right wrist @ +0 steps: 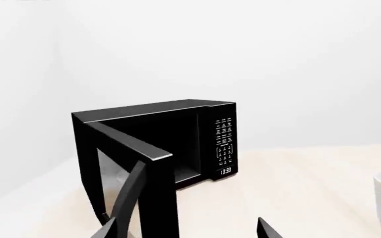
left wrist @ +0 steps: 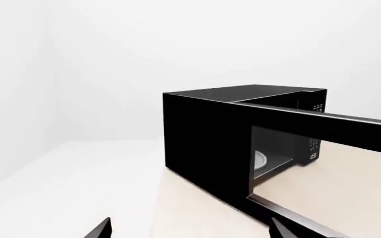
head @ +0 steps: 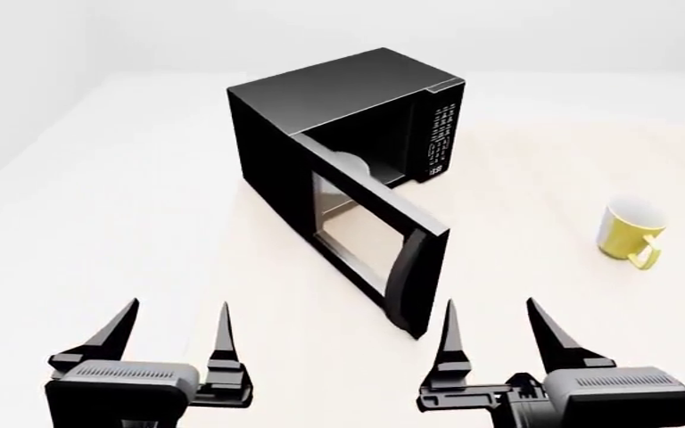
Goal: Close the microwave.
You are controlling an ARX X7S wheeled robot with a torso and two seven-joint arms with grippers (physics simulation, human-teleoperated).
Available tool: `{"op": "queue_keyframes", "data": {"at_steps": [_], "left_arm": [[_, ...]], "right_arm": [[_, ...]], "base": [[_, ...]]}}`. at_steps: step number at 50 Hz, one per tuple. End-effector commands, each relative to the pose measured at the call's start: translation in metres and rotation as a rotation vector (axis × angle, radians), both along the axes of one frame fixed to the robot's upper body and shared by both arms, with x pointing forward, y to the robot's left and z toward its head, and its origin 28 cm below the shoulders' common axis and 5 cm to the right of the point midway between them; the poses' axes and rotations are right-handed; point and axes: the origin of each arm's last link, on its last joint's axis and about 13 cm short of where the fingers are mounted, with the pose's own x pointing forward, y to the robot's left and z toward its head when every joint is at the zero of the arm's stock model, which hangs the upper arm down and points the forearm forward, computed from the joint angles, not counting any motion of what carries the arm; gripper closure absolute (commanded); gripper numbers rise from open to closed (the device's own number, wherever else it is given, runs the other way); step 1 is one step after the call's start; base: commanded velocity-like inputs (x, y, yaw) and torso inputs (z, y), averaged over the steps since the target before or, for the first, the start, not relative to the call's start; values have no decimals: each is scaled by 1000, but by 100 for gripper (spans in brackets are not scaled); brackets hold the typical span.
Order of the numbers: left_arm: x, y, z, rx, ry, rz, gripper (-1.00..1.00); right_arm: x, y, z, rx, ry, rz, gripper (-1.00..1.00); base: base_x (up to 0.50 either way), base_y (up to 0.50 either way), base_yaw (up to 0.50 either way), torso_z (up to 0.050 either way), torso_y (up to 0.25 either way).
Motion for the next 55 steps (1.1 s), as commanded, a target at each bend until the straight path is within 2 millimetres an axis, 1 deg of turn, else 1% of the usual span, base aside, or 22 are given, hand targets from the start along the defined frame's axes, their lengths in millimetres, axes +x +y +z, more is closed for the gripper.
{"op": "queue_keyframes", "data": {"at_steps": [1, 10, 14, 17, 29, 47, 55], "left_arm": [[0, 1, 0, -1, -2, 1, -100], [1, 0, 0, 1, -1, 2, -100], [0, 0, 0, 1, -2, 3, -100], [0, 0, 1, 1, -2, 3, -100], [2, -1, 0, 2, 1, 3, -100], [2, 0, -2, 4, 7, -1, -100], [2, 1, -2, 3, 8, 0, -100]], "right_arm": [[-1, -1, 2, 17, -5, 6, -100], [-1, -1, 3, 1, 5, -14, -100], [-5, -1, 8, -4, -5, -17, -100], [-11, -1, 15, -13, -15, -15, -100], [-20, -2, 26, -29, -8, -26, -100], [-14, -9, 40, -50, 8, -52, -100], [-10, -12, 49, -54, -12, -50, -100]], "base": [[500, 0, 0, 0, 0], [421, 0, 0, 0, 0], [0, 0, 0, 0, 4], [0, 0, 0, 0, 0], [0, 0, 0, 0, 0], [0, 0, 0, 0, 0], [0, 0, 0, 0, 0]]}}
